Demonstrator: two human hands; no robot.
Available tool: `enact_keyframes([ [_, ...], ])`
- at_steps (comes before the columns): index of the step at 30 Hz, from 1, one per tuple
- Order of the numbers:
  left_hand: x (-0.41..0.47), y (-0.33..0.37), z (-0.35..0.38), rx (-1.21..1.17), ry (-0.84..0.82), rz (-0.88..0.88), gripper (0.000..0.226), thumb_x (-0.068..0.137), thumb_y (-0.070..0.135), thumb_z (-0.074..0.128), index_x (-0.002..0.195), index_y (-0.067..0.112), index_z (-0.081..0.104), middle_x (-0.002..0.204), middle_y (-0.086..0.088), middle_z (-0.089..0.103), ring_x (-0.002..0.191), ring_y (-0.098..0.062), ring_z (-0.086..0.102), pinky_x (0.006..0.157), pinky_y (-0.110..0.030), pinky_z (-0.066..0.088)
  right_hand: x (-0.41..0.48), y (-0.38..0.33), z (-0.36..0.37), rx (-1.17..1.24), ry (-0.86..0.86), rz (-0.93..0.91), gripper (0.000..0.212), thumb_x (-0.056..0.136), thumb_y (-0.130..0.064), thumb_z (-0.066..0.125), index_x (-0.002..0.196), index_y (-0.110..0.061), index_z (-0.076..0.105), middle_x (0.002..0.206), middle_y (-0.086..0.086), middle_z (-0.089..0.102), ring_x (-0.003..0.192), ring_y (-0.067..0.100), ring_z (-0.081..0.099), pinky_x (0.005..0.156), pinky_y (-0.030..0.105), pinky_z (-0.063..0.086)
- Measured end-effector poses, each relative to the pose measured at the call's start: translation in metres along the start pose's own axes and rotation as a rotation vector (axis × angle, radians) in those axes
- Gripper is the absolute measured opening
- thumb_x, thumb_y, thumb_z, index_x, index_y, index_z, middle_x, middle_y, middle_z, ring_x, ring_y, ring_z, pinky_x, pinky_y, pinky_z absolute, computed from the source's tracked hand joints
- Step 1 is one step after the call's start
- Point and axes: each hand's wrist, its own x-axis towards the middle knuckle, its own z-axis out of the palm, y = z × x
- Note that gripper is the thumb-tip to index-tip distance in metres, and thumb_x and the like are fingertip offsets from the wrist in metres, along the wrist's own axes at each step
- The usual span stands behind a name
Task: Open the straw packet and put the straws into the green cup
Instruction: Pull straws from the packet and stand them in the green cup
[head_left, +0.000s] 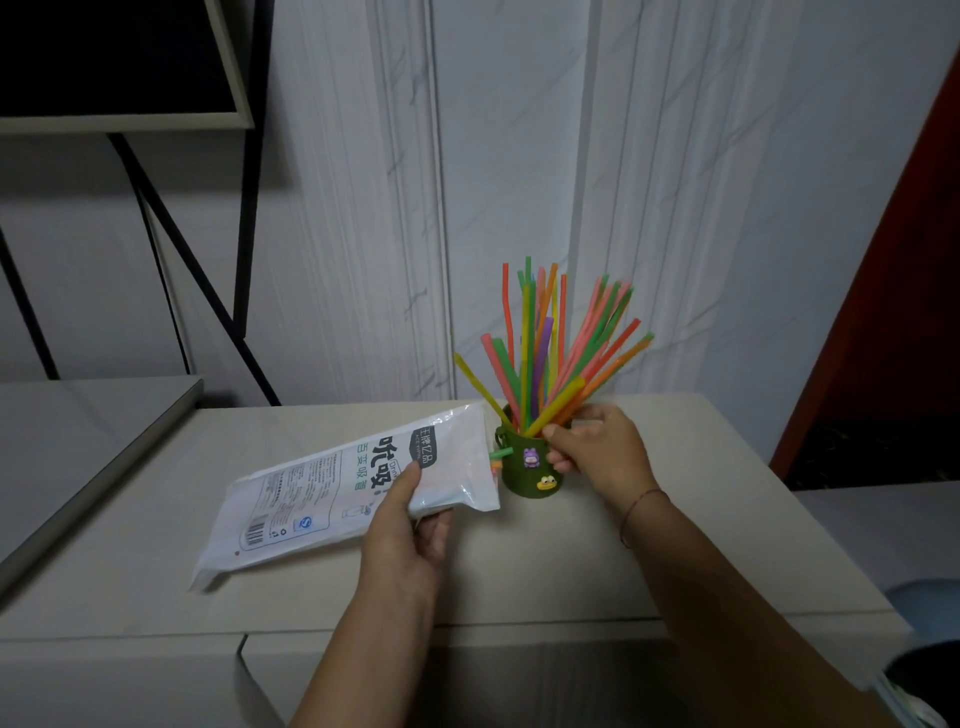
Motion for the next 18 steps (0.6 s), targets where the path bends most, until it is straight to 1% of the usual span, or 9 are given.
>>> enact_keyframes([
  [1, 0.000, 0.000, 0.000, 0.000, -0.002, 0.004, 0.016, 0.082, 0.013, 0.070, 0.087, 0.022, 0.058, 0.075, 0.003, 0.072, 0.060, -0.009, 0.068, 0.052, -0.024, 0.057, -0.004, 0.000, 0.000, 0.001, -0.040, 0.062, 0.008, 0.084, -0.006, 0.065, 0.082, -0.006, 0.057, 0.055, 0.009, 0.060, 0.038, 0.008, 0.054, 0.040, 0.015, 0.046],
  [3, 0.000, 0.000, -0.002, 0.004, -0.005, 0.020, 0.018, 0.081, 0.013, 0.071, 0.088, 0.023, 0.058, 0.083, 0.002, 0.071, 0.067, -0.010, 0.068, 0.054, -0.025, 0.057, -0.010, 0.004, -0.001, 0.052, -0.144, 0.225, 0.016, 0.088, -0.007, 0.060, 0.076, 0.003, 0.056, 0.042, 0.007, 0.057, 0.030, 0.006, 0.050, 0.035, 0.013, 0.041],
  [5, 0.000, 0.000, -0.004, 0.021, -0.007, 0.050, 0.019, 0.080, 0.014, 0.072, 0.089, 0.024, 0.059, 0.087, 0.002, 0.070, 0.076, -0.011, 0.067, 0.055, -0.024, 0.057, -0.015, 0.005, -0.002, 0.173, -0.239, 0.390, 0.017, 0.090, -0.009, 0.057, 0.079, 0.003, 0.056, 0.042, 0.008, 0.060, 0.034, 0.010, 0.057, 0.036, 0.016, 0.046],
  [6, 0.000, 0.000, -0.005, 0.032, -0.010, 0.074, 0.020, 0.079, 0.014, 0.073, 0.090, 0.025, 0.060, 0.090, 0.003, 0.070, 0.078, -0.011, 0.067, 0.055, -0.023, 0.057, -0.017, 0.004, -0.002, 0.251, -0.267, 0.465, 0.017, 0.092, -0.012, 0.055, 0.082, 0.003, 0.057, 0.049, 0.011, 0.064, 0.042, 0.014, 0.063, 0.040, 0.020, 0.051],
  [8, 0.001, -0.001, -0.008, 0.061, -0.020, 0.142, 0.023, 0.077, 0.013, 0.074, 0.093, 0.024, 0.062, 0.095, 0.002, 0.072, 0.083, -0.013, 0.068, 0.057, -0.024, 0.058, -0.018, 0.003, -0.002, 0.434, -0.298, 0.591, 0.025, 0.095, -0.019, 0.050, 0.090, 0.003, 0.060, 0.073, 0.019, 0.069, 0.068, 0.025, 0.069, 0.056, 0.035, 0.058],
  [10, 0.002, -0.002, -0.010, 0.103, -0.023, 0.240, 0.024, 0.075, 0.012, 0.077, 0.094, 0.021, 0.066, 0.098, 0.001, 0.074, 0.087, -0.016, 0.070, 0.063, -0.028, 0.059, -0.019, 0.003, 0.003, 0.566, -0.313, 0.680, 0.032, 0.097, -0.024, 0.046, 0.097, 0.004, 0.061, 0.095, 0.022, 0.066, 0.093, 0.034, 0.064, 0.074, 0.044, 0.054],
  [12, 0.002, -0.002, -0.011, 0.188, -0.038, 0.375, 0.024, 0.072, 0.013, 0.079, 0.091, 0.021, 0.068, 0.095, 0.002, 0.075, 0.086, -0.017, 0.072, 0.068, -0.031, 0.059, -0.024, 0.005, 0.009, 0.626, -0.338, 0.742, 0.034, 0.097, -0.027, 0.044, 0.104, 0.003, 0.061, 0.108, 0.022, 0.063, 0.111, 0.036, 0.057, 0.086, 0.048, 0.047],
  [15, -0.002, -0.002, -0.009, 0.302, -0.112, 0.548, 0.021, 0.070, 0.014, 0.081, 0.084, 0.026, 0.071, 0.094, 0.008, 0.076, 0.083, -0.009, 0.072, 0.071, -0.033, 0.059, -0.031, 0.008, 0.019, 0.687, -0.372, 0.790, 0.039, 0.097, -0.030, 0.043, 0.118, -0.001, 0.057, 0.124, 0.021, 0.059, 0.120, 0.035, 0.053, 0.090, 0.049, 0.042],
  [18, -0.004, -0.003, -0.009, 0.395, -0.172, 0.618, 0.024, 0.068, 0.018, 0.083, 0.088, 0.028, 0.073, 0.097, 0.011, 0.075, 0.087, -0.008, 0.072, 0.076, -0.035, 0.059, -0.034, 0.008, 0.026, 0.720, -0.360, 0.803, 0.042, 0.098, -0.034, 0.040, 0.124, -0.004, 0.055, 0.130, 0.020, 0.056, 0.122, 0.034, 0.051, 0.087, 0.048, 0.042],
])
